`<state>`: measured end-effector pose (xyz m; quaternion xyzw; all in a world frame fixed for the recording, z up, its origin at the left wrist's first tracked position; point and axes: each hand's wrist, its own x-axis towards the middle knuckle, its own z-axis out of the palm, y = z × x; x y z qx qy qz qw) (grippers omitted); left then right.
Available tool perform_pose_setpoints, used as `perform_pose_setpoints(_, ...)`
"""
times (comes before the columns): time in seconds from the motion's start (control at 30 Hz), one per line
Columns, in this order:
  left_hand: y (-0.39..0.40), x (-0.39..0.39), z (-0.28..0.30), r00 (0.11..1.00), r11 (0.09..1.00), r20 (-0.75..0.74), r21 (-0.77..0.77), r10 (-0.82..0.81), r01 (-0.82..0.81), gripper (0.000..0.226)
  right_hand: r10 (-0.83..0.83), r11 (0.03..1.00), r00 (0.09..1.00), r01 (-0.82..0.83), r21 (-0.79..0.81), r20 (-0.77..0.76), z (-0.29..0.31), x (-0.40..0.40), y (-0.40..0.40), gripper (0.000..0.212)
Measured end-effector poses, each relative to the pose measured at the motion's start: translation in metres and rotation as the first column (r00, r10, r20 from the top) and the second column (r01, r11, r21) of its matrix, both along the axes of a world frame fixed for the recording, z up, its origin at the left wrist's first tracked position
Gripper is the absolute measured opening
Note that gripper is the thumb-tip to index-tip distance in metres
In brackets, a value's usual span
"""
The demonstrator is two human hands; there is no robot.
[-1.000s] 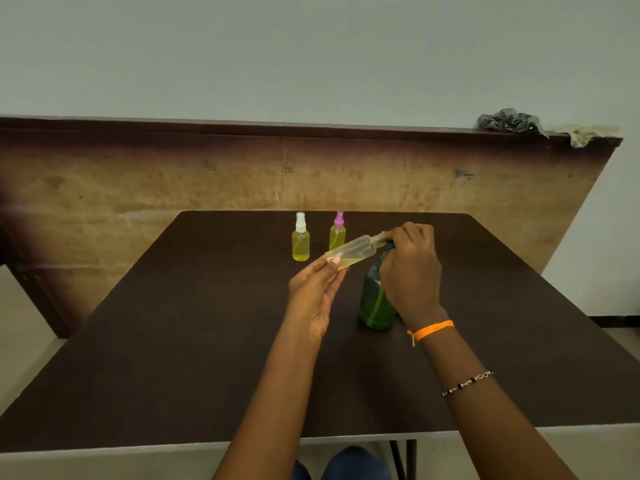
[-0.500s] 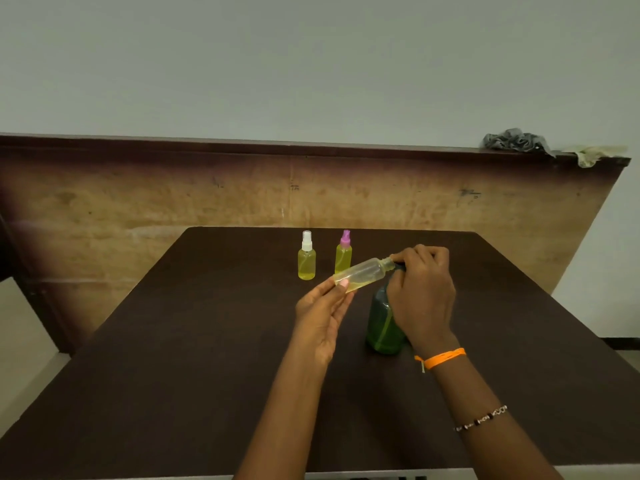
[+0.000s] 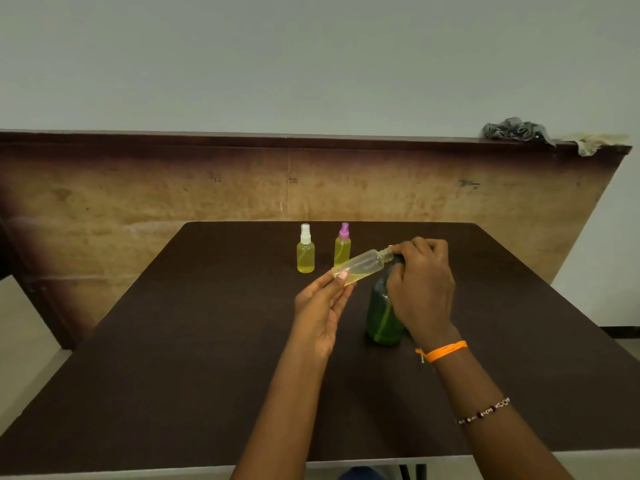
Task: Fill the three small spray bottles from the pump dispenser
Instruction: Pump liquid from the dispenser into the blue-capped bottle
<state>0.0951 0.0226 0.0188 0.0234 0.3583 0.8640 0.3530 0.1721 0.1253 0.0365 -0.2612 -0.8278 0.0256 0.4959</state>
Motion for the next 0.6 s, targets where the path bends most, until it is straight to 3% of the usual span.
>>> perform_pose_setpoints(0.17, 0.002, 0.000, -0.008, 1.000, 1.000, 0.012, -0.015, -0.001, 0.001, 0.029, -0.038, 0.998, 0.999, 0.038, 0.053, -0.003, -0.024, -0.001, 0.001, 0.044)
perform_pose_setpoints(0.33, 0.000, -0.001, -0.008, 1.000, 1.000, 0.019, -0.011, 0.006, -0.006, 0.031, -0.033, 0.998, 0.999, 0.032, 0.050, 0.009, -0.016, -0.003, 0.001, 0.040)
perform_pose_setpoints(0.47, 0.000, -0.001, -0.004, 1.000, 1.000, -0.019, 0.002, 0.009, -0.009, 0.027, 0.022, 0.999, 1.000, -0.022, 0.025, 0.001, -0.003, -0.002, 0.005, 0.021)
perform_pose_setpoints(0.6, 0.003, -0.001, -0.010, 1.000, 1.000, -0.017, -0.001, 0.009, -0.009, 0.026, 0.005, 0.998, 0.999, -0.001, 0.069, -0.049, -0.025, -0.004, 0.004, 0.038)
